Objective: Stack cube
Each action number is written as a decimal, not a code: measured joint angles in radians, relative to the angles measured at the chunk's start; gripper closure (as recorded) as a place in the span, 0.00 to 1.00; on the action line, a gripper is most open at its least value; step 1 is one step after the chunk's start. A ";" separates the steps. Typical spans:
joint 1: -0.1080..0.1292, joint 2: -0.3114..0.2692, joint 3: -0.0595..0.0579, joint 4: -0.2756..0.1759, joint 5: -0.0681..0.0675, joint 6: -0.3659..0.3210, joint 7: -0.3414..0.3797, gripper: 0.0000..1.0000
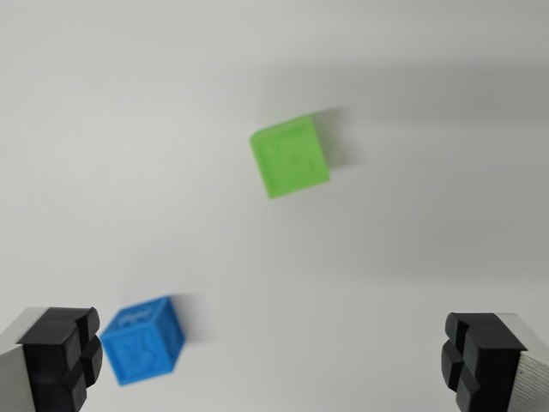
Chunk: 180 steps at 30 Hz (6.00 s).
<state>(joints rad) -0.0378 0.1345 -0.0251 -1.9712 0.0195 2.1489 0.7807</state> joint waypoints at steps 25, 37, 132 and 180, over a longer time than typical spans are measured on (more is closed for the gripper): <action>-0.001 0.114 0.000 -0.049 0.000 0.144 -0.118 0.00; -0.002 0.199 0.000 -0.058 0.000 0.227 -0.191 0.00; -0.007 0.549 0.004 0.007 0.000 0.496 -0.325 1.00; -0.006 0.332 0.003 -0.034 -0.001 0.325 -0.325 1.00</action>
<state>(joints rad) -0.0440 0.4665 -0.0224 -2.0054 0.0187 2.4739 0.4558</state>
